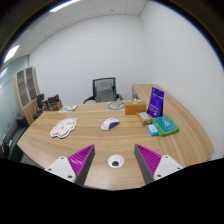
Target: Arrange mouse
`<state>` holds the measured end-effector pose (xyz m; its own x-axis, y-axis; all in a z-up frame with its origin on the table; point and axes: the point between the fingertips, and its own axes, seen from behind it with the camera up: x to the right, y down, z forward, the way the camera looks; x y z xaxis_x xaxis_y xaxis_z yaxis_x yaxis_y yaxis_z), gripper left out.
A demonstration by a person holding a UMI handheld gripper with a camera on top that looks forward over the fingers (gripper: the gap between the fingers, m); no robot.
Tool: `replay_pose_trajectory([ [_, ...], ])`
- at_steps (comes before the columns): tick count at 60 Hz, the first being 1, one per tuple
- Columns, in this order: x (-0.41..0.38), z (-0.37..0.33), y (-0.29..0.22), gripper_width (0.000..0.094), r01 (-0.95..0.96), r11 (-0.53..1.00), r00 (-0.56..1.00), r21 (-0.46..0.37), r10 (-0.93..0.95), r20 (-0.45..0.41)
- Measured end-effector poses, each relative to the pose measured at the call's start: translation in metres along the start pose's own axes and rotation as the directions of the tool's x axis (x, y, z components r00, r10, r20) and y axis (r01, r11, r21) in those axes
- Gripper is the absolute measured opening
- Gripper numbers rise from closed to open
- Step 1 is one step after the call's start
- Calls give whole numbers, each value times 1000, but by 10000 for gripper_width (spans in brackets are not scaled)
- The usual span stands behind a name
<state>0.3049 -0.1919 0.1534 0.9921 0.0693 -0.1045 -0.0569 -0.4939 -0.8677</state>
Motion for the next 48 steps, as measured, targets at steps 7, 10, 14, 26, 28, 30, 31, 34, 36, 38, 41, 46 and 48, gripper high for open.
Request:
replay_pose_trajectory([
  [7,-66,27,5,822,-71,997,997,2,71,-27],
  [10,-77,38,9,821,-85,996,996,-16,84,-27],
  [14,-80,56,9,815,-69,997,996,-25,68,-50],
  [26,-78,135,4,816,-40,998,998,-44,38,-52],
  [28,-75,152,4,823,-39,998,998,-51,37,-49],
  [30,-72,169,7,821,-39,997,998,-67,36,-43],
  [31,-71,178,9,821,-40,996,999,-79,37,-39],
  [34,-66,202,12,823,-49,993,998,-110,46,-32],
  [36,-63,217,10,823,-60,992,998,-115,58,-28],
  [38,-61,232,9,822,-71,990,997,-118,69,-23],
  [41,-59,253,9,823,-84,988,996,-129,84,-9],
  [46,-58,286,14,822,-94,982,995,-162,97,11],
  [48,-60,297,14,823,-85,981,996,-173,90,25],
])
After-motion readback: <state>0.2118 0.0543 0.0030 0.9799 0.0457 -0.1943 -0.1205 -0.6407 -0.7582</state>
